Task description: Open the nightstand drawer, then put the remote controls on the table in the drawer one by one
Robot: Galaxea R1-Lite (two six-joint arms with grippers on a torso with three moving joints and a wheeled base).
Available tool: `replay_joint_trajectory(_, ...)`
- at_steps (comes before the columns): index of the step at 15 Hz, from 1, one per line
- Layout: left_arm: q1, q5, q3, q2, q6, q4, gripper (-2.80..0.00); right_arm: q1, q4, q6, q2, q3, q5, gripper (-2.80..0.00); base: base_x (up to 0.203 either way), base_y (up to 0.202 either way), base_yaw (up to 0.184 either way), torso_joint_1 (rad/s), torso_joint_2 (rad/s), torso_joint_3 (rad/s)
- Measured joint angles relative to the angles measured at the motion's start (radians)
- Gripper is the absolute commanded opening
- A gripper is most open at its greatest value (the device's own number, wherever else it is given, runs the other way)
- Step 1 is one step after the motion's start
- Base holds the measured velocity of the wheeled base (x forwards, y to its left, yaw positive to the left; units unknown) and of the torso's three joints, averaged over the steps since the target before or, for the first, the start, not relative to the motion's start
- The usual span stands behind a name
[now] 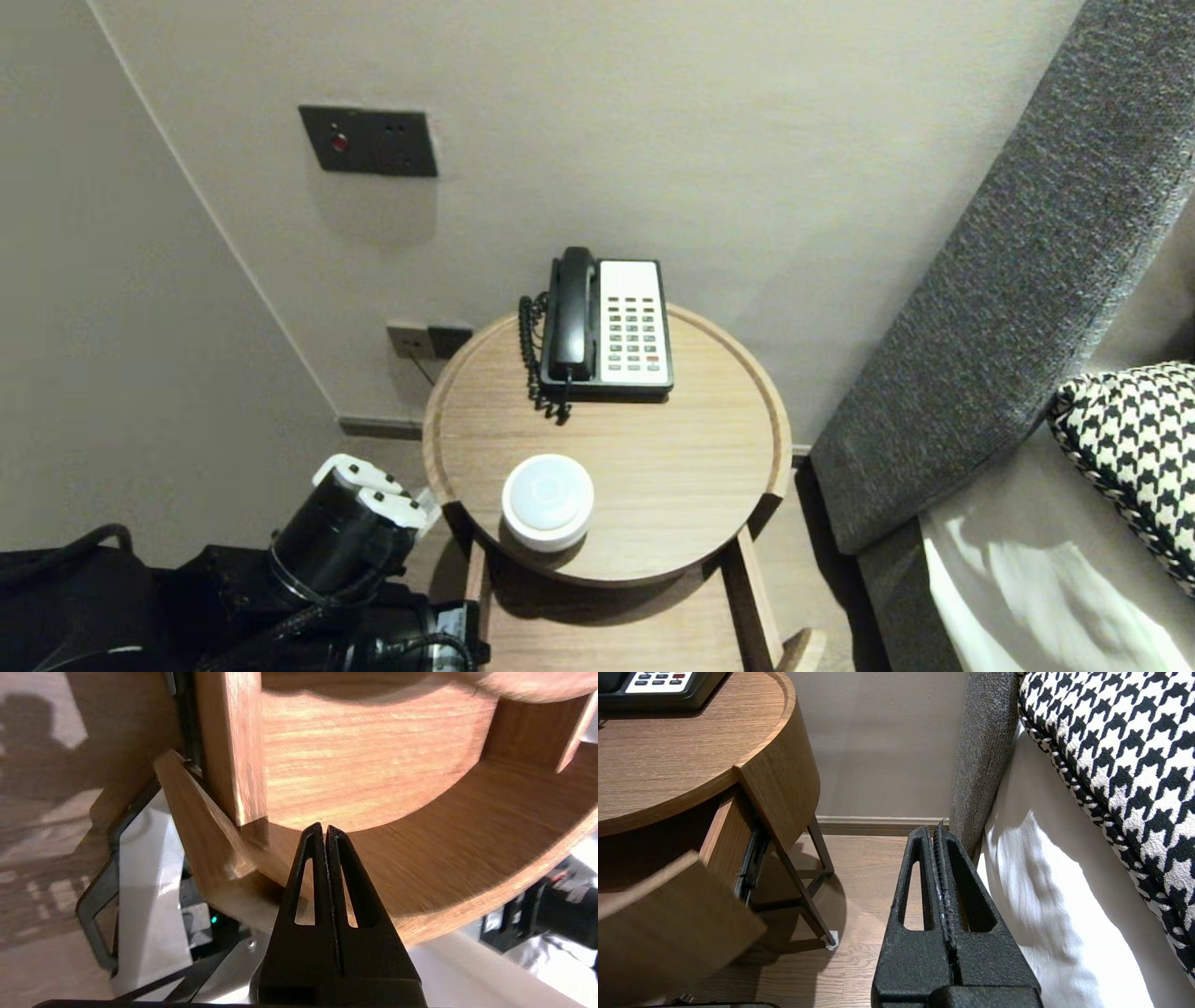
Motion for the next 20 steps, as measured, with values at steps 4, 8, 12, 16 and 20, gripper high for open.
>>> replay_joint_trajectory(4, -0.060, 0.001, 0.049, -0.008, -0.019, -0.006, -2.80, 0.000, 0.000, 0.000, 0.000, 0.000, 0.000, -2.80, 0.000, 0.000, 0.000, 0.000, 0.00, 0.000)
replay_joint_trajectory(8, -0.087, 0.004, 0.080, -0.014, -0.020, 0.002, -2.80, 0.000, 0.000, 0.000, 0.000, 0.000, 0.000, -2.80, 0.000, 0.000, 0.000, 0.000, 0.00, 0.000)
replay_joint_trajectory(12, -0.134, 0.004, 0.105, -0.029, -0.021, 0.005, -2.80, 0.000, 0.000, 0.000, 0.000, 0.000, 0.000, -2.80, 0.000, 0.000, 0.000, 0.000, 0.00, 0.000)
replay_joint_trajectory(16, -0.164, 0.004, 0.126, -0.043, -0.022, 0.005, -2.80, 0.000, 0.000, 0.001, 0.000, 0.000, 0.000, -2.80, 0.000, 0.000, 0.000, 0.000, 0.00, 0.000)
replay_joint_trajectory(20, -0.179, 0.004, 0.132, -0.047, -0.023, 0.003, -2.80, 0.000, 0.000, 0.000, 0.000, 0.000, 0.000, -2.80, 0.000, 0.000, 0.000, 0.000, 0.00, 0.000)
